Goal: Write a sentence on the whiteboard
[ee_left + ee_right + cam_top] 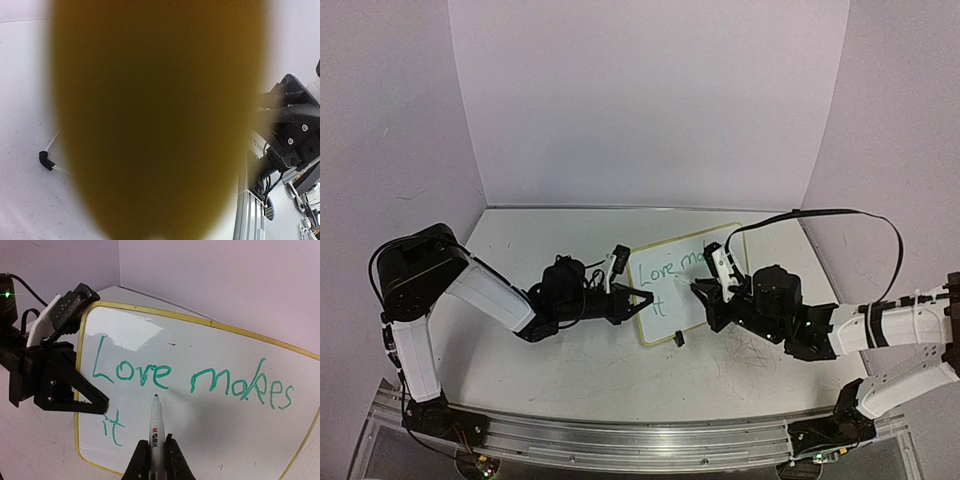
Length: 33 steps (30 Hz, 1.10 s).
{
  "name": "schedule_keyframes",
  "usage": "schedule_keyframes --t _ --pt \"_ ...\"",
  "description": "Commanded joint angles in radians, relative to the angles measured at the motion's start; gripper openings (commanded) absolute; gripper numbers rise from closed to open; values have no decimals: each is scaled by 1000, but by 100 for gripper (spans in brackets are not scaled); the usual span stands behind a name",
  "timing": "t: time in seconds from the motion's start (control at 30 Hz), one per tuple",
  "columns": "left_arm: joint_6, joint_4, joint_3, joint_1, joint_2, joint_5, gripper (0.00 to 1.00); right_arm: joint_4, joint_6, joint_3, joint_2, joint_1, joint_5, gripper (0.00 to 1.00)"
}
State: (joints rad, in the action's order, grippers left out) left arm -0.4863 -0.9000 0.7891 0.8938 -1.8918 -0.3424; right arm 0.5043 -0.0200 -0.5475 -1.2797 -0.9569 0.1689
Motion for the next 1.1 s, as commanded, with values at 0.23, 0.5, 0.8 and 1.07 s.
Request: schedule_keyframes --t 0.23,0.5,0.8,1.07 --pt "-63 -15 -35 -52 -34 73 0 36 12 73 115 -6 -37 0" --pt "-108 -14 -44 -76 -31 14 0 33 12 66 81 -28 -16 0" --pt "-152 -13 -47 -94 -18 -38 0 51 47 94 128 -29 32 0" --pt "-162 -13 -46 -107 -24 -61 0 52 58 116 150 -29 108 0"
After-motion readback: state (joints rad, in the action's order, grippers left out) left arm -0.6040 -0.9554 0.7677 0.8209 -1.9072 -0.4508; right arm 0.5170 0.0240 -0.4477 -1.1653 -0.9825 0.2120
